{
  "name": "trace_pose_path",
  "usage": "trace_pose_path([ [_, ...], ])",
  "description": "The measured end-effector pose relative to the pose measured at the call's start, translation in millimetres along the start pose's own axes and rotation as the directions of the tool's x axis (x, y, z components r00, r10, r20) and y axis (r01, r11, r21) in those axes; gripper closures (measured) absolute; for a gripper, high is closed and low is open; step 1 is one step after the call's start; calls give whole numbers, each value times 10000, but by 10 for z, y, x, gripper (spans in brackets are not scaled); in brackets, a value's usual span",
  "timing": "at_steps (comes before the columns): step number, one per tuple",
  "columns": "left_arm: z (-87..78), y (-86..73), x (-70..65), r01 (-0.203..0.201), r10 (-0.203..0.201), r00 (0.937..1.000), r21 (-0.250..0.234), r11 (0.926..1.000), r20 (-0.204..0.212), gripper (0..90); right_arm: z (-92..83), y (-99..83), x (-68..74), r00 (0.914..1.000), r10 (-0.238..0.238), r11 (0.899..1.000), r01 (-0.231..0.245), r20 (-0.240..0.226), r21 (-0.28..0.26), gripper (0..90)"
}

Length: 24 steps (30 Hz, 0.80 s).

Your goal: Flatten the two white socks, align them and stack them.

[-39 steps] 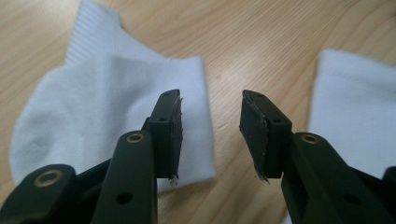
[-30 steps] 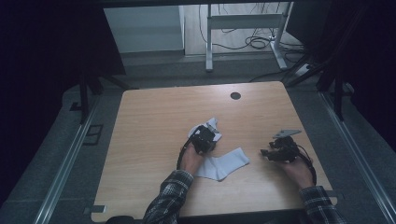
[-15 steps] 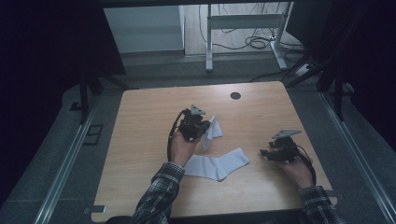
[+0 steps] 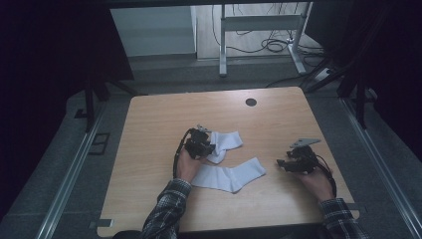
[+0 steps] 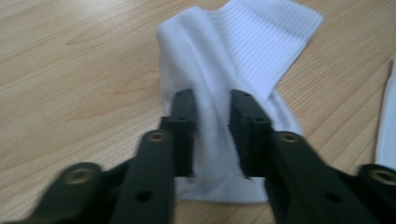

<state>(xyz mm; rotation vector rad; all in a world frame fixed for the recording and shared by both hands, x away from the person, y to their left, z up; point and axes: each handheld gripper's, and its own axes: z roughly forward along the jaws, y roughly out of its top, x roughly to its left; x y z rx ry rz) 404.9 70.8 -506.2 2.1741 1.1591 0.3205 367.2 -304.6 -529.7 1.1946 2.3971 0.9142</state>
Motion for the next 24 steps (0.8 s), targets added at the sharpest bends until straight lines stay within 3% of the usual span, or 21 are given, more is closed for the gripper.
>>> trace_pose_path([
  [3, -119, 19, -6, -17, 17, 10000, -309, 9995, 8, 500, 0, -1, 3, 10000, 17, 10000, -17, 8, -7, 396],
  [4, -167, 16, -21, -77, 79, 10000, -435, 9990, 41, 492, 1, -1, 3, 10000, 16, 10000, -16, 9, -9, 395],
  [7, -269, -16, -78, -268, 289, 9991, -627, 9977, 324, 498, 2, -1, 3, 10000, 12, 10000, -12, 7, -18, 395],
  [8, -293, -44, -110, -274, 316, 9975, -675, 9973, 626, 565, 3, 0, 5, 10000, 21, 10000, -21, 18, -18, 392],
  [9, -299, -62, -130, -271, 327, 9960, -675, 9973, 827, 565, 3, 0, 5, 10000, 21, 10000, -21, 18, -18, 392],
  [10, -292, -93, -170, -254, 321, 9935, -623, 9977, 1093, 596, 4, 0, 7, 10000, 24, 10000, -24, 29, -19, 391],
  [14, -200, -169, -286, -632, 666, 9862, -270, 9976, 1513, 610, 6, 4, 8, 10000, 33, 10000, -33, 41, -2, 393],
  [19, -75, -200, -357, -772, 768, 9832, -39, 9970, 1653, 607, -7, 27, 8, 9999, 129, 9998, -130, 53, 175, 462],
  [24, -155, -196, -303, -801, 842, 9870, -346, 9962, 1370, 545, -39, 85, 20, 9973, 630, 9980, -627, -386, 99, 502],
])
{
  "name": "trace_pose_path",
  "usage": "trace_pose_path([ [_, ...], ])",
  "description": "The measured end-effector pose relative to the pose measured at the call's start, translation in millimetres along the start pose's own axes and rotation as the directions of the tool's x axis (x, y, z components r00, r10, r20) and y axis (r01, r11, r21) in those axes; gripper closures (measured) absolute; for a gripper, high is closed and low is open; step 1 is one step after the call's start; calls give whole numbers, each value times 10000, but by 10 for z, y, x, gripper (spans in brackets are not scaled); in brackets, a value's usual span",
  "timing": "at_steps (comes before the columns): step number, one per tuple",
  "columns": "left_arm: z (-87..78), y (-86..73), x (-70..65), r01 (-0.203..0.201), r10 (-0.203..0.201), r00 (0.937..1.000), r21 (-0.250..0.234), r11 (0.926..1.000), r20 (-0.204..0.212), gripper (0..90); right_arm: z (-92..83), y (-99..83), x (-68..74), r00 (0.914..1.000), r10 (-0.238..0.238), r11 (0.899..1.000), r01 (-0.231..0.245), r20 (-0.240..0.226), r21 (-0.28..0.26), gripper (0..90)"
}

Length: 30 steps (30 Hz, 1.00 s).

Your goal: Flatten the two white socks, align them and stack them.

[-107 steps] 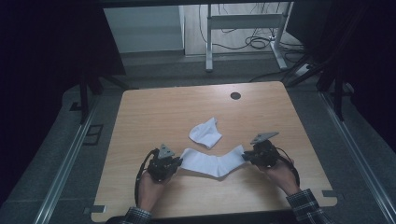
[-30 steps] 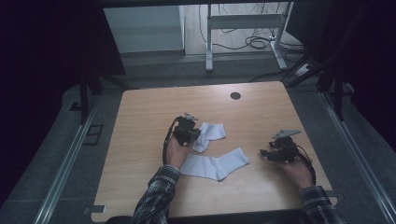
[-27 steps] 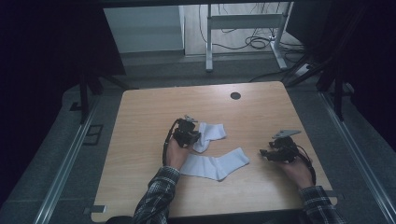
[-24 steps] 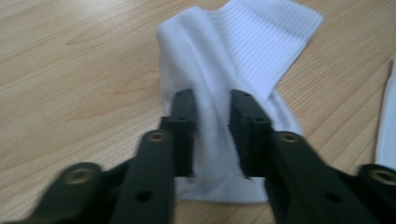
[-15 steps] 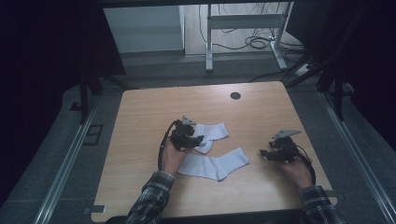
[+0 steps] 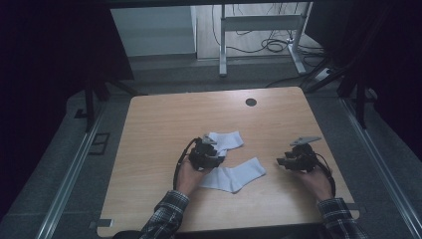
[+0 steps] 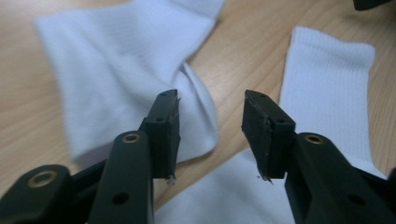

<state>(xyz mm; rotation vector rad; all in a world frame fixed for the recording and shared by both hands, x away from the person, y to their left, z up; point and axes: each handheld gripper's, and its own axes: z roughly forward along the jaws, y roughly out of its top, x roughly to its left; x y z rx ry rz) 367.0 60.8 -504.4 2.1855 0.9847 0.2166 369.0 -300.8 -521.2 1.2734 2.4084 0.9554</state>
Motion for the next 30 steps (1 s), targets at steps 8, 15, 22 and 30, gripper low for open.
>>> trace_pose_path([
  [8, -242, -124, 253, 232, -265, 9924, -287, 9993, -1200, 411, 33, 216, 122, 9974, 535, 9984, -543, -472, -158, 465],
  [15, -184, -226, 463, 402, -405, 9910, -53, 9992, -1273, 434, 214, 494, 265, 9954, 452, 9989, -463, -850, -118, 485],
  [22, -13, -267, 526, 291, -271, 9940, 167, 9994, -1058, 459, 473, 807, 445, 9960, 115, 9995, -140, -883, -282, 536],
  [30, 78, -272, 549, 264, -257, 9931, 44, 9996, -1147, 557, 888, 1059, 600, 9961, 182, 9998, -186, -865, -44, 541],
])
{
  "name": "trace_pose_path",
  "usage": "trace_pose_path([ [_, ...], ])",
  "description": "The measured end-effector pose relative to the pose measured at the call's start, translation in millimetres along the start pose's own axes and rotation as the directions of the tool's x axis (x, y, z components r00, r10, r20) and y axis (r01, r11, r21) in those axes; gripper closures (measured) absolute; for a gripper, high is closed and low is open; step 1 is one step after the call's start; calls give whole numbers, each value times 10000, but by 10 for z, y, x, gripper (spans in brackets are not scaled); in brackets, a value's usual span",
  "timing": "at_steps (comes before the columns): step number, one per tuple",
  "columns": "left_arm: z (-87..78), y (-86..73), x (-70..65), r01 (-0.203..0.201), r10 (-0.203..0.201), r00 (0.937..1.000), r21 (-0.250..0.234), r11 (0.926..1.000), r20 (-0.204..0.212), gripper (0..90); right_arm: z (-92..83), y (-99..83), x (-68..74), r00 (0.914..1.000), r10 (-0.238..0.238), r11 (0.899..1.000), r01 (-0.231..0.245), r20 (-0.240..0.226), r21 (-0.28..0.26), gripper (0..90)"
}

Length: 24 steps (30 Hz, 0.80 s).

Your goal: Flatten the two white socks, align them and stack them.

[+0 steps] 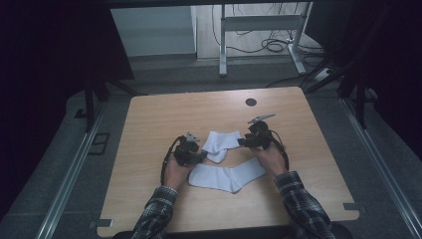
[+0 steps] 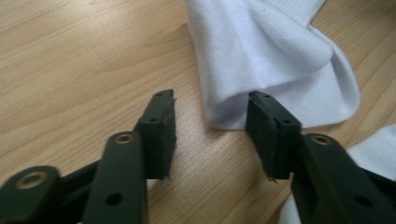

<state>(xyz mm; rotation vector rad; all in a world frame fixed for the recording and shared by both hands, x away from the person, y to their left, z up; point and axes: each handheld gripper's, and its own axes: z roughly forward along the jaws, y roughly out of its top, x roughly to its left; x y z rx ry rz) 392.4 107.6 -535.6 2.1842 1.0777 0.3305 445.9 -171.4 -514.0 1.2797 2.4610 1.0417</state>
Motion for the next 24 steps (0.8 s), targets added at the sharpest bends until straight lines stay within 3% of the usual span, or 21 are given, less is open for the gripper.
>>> trace_pose_path([
  [2, 7, -3, -2, -77, 76, 9999, -63, 10000, -67, 573, 41, 0, 7, 10000, 5, 9999, -6, 68, 138, 548],
  [3, 10, -5, -5, -123, 122, 9999, -98, 9999, -122, 620, 146, -25, 15, 9993, -118, 9988, 101, 347, 481, 634],
  [4, 13, -7, -7, -143, 141, 9998, -138, 9998, -152, 620, 146, -25, 15, 9993, -118, 9988, 101, 347, 481, 634],
  [5, 15, -9, -5, -131, 130, 9999, -196, 9997, -78, 665, 150, -32, 20, 9991, -121, 9993, 106, 401, 366, 698],
  [6, 15, -11, -2, -90, 89, 10000, -228, 9997, -32, 783, 151, -42, 26, 9996, 107, 9993, -116, 248, 363, 782],
  [7, 15, -13, 1, -50, 50, 10000, -236, 9997, -21, 783, 151, -42, 26, 9996, 107, 9993, -116, 248, 363, 782],
  [8, 14, -15, 11, 17, -15, 10000, -247, 9997, 49, 881, 142, -34, 44, 9996, -28, 9989, 15, 267, 459, 799],
  [9, 11, -17, 17, 46, -46, 10000, -246, 9997, -11, 887, 130, -24, 54, 9994, -164, 9986, 149, 304, 503, 801],
  [12, -74, 0, 55, 68, -82, 9995, -485, 9988, -296, 890, 59, 34, 84, 9997, -226, 9996, 224, 131, 200, 802],
  [15, -304, 93, 120, 52, -104, 9981, -848, 9964, -609, 890, -57, 157, 158, 9994, -335, 9992, 333, -57, -218, 800],
  [17, -588, 209, 147, -189, 45, 9940, -1311, 9912, -1092, 890, -110, 209, 189, 9990, -411, 9982, 403, -174, -438, 799],
  [18, -730, 266, 151, -307, 111, 9923, -1580, 9870, -1234, 887, -251, 323, 261, 9973, -594, 9943, 553, -430, -910, 797],
  [20, -982, 368, 144, -566, 312, 9912, -1989, 9784, -1286, 870, -319, 363, 292, 9965, -695, 9923, 643, -459, -1058, 797],
  [22, -1094, 439, 107, -670, 454, 9920, -1871, 9801, -1175, 722, -426, 404, 313, 9958, -843, 9906, 798, -369, -1109, 794],
  [23, -1105, 442, 74, -881, 639, 9881, -1748, 9807, -1398, 636, -466, 371, 268, 9962, -827, 9923, 797, -280, -944, 791],
  [24, -1093, 431, 57, -940, 697, 9868, -1670, 9815, -1461, 636, -466, 371, 268, 9962, -827, 9923, 797, -280, -944, 791],
])
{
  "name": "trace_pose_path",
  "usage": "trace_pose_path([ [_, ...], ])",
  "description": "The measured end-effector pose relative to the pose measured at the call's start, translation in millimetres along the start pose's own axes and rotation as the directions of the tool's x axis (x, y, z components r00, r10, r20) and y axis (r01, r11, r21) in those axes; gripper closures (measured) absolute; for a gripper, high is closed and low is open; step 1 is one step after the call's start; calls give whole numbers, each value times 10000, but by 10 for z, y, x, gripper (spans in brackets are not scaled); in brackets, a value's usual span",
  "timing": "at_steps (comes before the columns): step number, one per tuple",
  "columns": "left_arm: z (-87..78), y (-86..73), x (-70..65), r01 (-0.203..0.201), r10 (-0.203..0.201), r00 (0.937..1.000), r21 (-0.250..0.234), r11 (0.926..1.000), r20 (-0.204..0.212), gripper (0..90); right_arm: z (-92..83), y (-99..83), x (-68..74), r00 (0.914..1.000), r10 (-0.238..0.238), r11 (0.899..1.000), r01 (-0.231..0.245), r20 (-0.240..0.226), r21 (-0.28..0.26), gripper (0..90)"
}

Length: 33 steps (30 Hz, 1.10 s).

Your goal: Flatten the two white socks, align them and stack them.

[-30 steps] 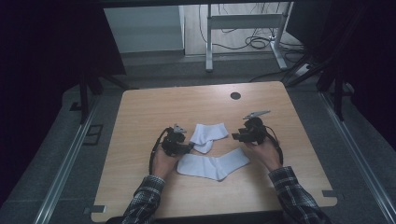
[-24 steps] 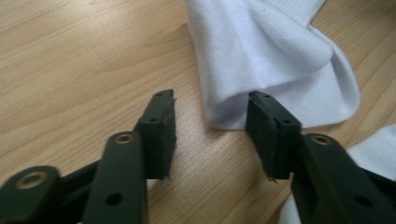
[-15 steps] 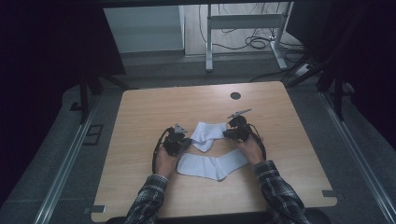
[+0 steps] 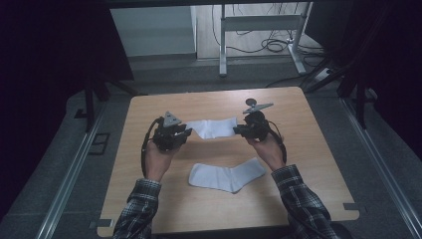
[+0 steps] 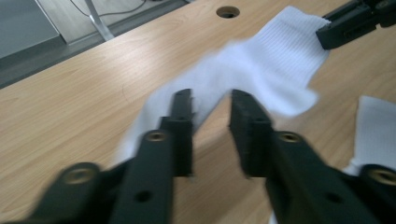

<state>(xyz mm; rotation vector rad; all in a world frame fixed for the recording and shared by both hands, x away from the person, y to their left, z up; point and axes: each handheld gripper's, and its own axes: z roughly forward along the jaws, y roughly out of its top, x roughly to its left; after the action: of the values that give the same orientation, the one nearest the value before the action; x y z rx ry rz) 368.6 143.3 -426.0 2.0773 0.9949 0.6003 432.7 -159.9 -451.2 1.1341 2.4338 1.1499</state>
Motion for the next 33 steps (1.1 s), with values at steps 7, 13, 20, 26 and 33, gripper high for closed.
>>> trace_pose_path([
  [7, 373, -341, -24, 509, -531, 9984, 1016, 9935, 191, 556, 159, -395, -249, 9987, 363, 9922, -403, 358, 1176, 787],
  [13, 562, -504, 105, 1365, -1364, 9906, 1166, 9838, -91, 524, 123, -568, -461, 9959, 577, 9885, -668, 701, 1355, 749],
  [20, 739, -526, 202, 1792, -1780, 9838, 1153, 9770, -201, 541, 39, -595, -575, 9936, 631, 9937, -713, 940, 868, 644],
  [26, 884, -543, 234, 2104, -2105, 9775, 1049, 9720, -95, 558, 142, -597, -561, 9938, 366, 9949, -461, 1054, 897, 622],
  [33, 1034, -597, 223, 1908, -1909, 9815, 1425, 9712, -128, 608, 310, -658, -552, 9920, 327, 9907, -483, 1218, 1273, 662],
])
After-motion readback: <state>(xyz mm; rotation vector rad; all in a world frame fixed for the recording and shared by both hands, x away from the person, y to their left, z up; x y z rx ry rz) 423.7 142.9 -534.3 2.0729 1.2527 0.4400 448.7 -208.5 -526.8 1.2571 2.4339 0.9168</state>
